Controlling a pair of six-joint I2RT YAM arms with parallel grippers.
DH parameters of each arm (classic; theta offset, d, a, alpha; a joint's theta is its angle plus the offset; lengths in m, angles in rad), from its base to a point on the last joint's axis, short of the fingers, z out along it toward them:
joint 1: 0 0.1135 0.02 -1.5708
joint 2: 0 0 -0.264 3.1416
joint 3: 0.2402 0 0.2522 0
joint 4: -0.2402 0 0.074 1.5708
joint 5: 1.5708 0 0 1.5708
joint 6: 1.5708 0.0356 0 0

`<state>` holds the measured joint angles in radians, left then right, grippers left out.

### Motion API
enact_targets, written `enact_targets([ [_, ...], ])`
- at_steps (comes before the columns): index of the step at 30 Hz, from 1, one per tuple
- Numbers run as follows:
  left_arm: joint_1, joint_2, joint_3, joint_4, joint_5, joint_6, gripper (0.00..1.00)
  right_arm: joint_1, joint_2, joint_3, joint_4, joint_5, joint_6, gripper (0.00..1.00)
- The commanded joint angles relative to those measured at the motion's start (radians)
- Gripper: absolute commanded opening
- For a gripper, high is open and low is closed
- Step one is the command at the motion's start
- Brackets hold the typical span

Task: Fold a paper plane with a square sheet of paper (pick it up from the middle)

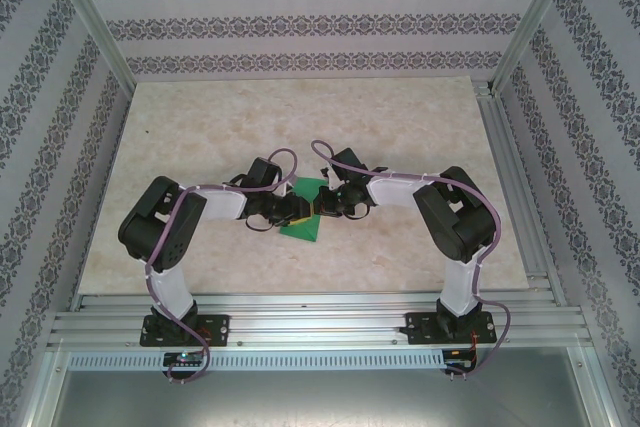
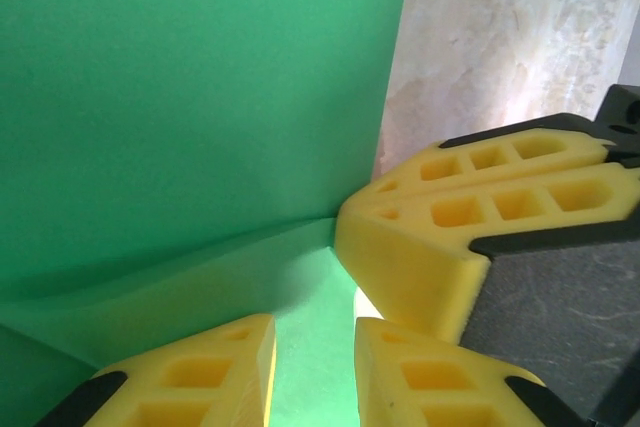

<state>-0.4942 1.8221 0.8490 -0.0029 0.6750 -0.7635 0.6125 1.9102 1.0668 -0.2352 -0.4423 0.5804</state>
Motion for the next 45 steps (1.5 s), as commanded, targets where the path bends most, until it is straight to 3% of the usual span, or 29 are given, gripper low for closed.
enact_targets([
  [1, -0.018, 0.017, 0.019, -0.022, 0.002, 0.033, 0.29, -0.01, -0.006, -0.004, -0.006, 0.027, -0.006, 0.08],
  [9, -0.019, 0.013, 0.02, -0.042, -0.012, 0.039, 0.28, -0.011, -0.01, -0.001, -0.01, 0.027, -0.006, 0.09],
  [20, -0.021, 0.009, -0.004, -0.093, -0.068, 0.046, 0.24, -0.02, -0.131, -0.014, -0.027, 0.097, 0.033, 0.22],
  [25, -0.023, 0.003, -0.014, -0.1, -0.093, 0.04, 0.23, 0.009, -0.16, -0.025, -0.051, 0.099, 0.03, 0.17],
  [31, -0.023, -0.009, -0.021, -0.103, -0.109, 0.032, 0.21, 0.032, -0.09, -0.012, -0.04, 0.08, 0.045, 0.11],
  [45, -0.027, -0.05, -0.03, -0.115, -0.122, 0.025, 0.2, 0.036, 0.03, 0.018, -0.061, 0.074, 0.038, 0.09],
])
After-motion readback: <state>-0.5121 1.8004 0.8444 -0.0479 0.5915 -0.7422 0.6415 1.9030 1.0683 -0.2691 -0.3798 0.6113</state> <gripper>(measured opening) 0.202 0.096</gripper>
